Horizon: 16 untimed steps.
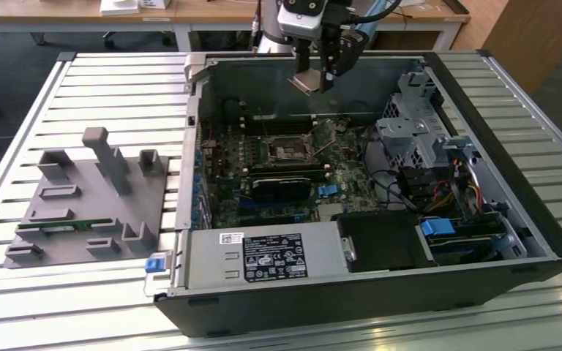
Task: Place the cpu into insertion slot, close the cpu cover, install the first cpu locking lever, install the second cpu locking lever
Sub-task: 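Place the cpu into insertion slot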
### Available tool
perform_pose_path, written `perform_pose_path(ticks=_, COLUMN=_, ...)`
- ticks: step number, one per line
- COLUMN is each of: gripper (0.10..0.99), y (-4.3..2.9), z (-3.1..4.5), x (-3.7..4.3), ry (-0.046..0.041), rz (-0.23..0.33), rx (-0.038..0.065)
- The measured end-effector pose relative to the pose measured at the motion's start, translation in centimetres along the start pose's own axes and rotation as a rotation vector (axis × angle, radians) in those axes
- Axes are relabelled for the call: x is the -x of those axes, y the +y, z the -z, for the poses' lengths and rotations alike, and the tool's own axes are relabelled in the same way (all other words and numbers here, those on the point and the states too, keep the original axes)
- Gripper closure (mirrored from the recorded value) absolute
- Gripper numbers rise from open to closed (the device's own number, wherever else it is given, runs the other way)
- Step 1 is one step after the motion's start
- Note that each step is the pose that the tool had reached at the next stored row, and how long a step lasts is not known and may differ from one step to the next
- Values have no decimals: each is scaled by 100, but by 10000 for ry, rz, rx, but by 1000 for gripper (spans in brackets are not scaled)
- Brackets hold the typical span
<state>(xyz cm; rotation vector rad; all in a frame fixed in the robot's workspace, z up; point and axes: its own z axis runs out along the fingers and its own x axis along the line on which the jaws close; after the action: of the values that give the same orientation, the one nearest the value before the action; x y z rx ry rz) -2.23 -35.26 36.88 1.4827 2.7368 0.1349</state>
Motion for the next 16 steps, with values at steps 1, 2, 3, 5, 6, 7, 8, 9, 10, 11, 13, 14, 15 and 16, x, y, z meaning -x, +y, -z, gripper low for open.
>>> perform_pose_path(ticks=1, gripper=549, y=0, z=-1, x=0, ry=-7, rz=-81, rx=1)
perform_pose_path(ticks=2, gripper=549, y=0, z=-1, x=0, ry=-15, rz=-164, rx=2)
perform_pose_path(ticks=3, gripper=549, y=0, z=-1, x=-1, ry=-22, rz=-246, rx=4)
perform_pose_path(ticks=5, gripper=549, y=0, z=-3, x=-1, ry=-37, rz=-419, rx=7)
perform_pose_path(ticks=6, gripper=549, y=0, z=-3, x=-1, ry=-45, rz=-502, rx=9)
perform_pose_path(ticks=7, gripper=549, y=0, z=-4, x=-2, ry=-52, rz=-584, rx=10)
perform_pose_path(ticks=8, gripper=549, y=0, z=-4, x=-2, ry=-60, rz=-667, rx=11)
perform_pose_path(ticks=9, gripper=549, y=0, z=-5, x=-2, ry=-67, rz=-749, rx=13)
perform_pose_path(ticks=10, gripper=549, y=1, z=-5, x=-2, ry=-74, rz=-830, rx=15)
perform_pose_path(ticks=11, gripper=549, y=0, z=-5, x=-2, ry=-82, rz=-919, rx=16)
perform_pose_path(ticks=13, gripper=549, y=1, z=-6, x=-3, ry=-96, rz=-1082, rx=19)
perform_pose_path(ticks=14, gripper=549, y=1, z=-7, x=-3, ry=-103, rz=-1162, rx=21)
perform_pose_path(ticks=15, gripper=549, y=1, z=-7, x=-4, ry=-110, rz=-1240, rx=22)
perform_pose_path(ticks=16, gripper=549, y=1, z=-8, x=-4, ry=-117, rz=-1318, rx=24)
